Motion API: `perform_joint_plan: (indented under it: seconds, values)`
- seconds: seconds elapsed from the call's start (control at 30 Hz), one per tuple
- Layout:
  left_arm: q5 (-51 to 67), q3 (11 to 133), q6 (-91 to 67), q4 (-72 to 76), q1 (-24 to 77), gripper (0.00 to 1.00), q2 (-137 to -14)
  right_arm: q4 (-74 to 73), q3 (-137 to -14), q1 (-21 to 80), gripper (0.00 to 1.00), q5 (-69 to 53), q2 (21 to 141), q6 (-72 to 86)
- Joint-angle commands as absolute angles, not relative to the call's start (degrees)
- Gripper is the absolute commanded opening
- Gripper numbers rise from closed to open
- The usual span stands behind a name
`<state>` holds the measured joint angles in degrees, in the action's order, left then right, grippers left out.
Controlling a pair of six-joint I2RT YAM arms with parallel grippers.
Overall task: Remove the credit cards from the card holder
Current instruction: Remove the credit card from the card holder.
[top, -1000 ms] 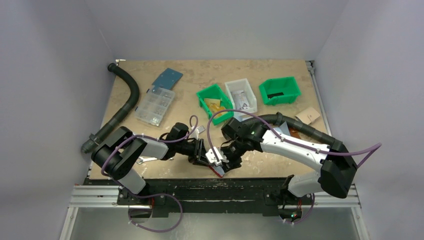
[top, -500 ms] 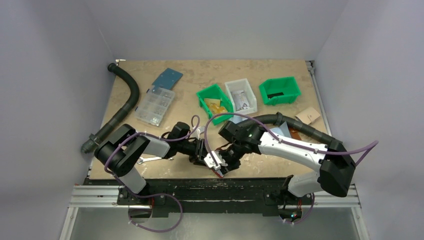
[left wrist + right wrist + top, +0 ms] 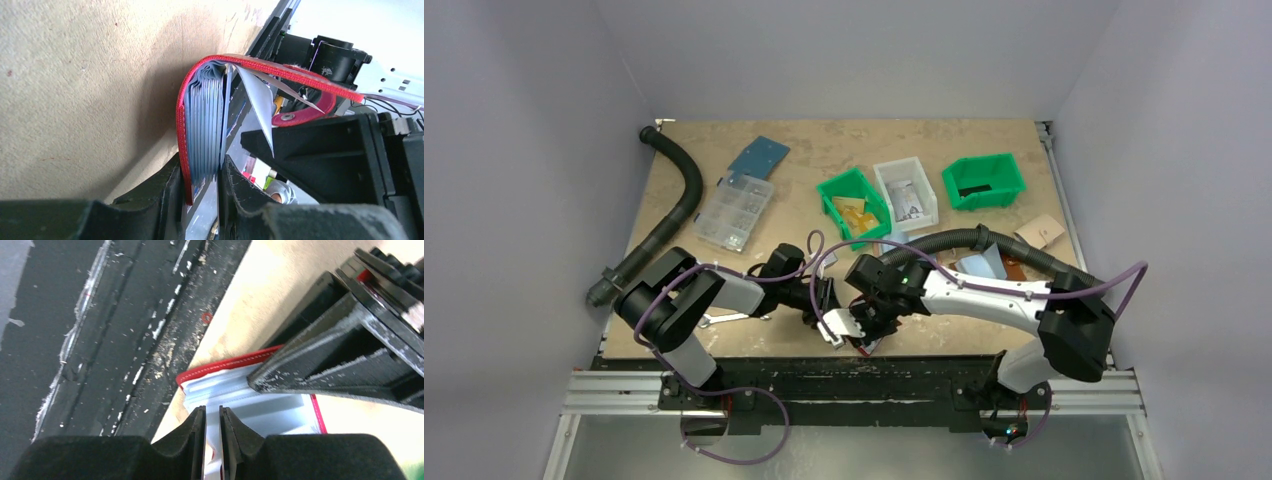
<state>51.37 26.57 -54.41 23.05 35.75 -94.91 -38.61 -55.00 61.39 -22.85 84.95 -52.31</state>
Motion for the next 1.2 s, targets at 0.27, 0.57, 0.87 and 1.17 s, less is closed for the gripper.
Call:
perform_joint_plan:
  seconds: [0.27,0.57,0.87,1.17]
  values:
    - [49.57,27.45,-50.31,18.16,36.01,0.00,-94.46,-36.22,-55.24,52.60,0.24,-15.48,82.12,-49.22]
    - [46.99,30.26,-45.81,10.73,35.95,0.00,-94.39,-37.49,-55.37,50.88,0.28,-18.89,84.21,-49.12]
    - [40.29,35.52,-38.45,-2.17,35.95,0.02,-95.03,-37.67,-56.06,49.49,0.37,-25.97,86.16,-48.08]
    - [35.33,37.09,-37.75,-3.52,35.80,0.31,-93.79,-36.43,-56.85,47.14,0.41,-29.98,89.60,-45.14]
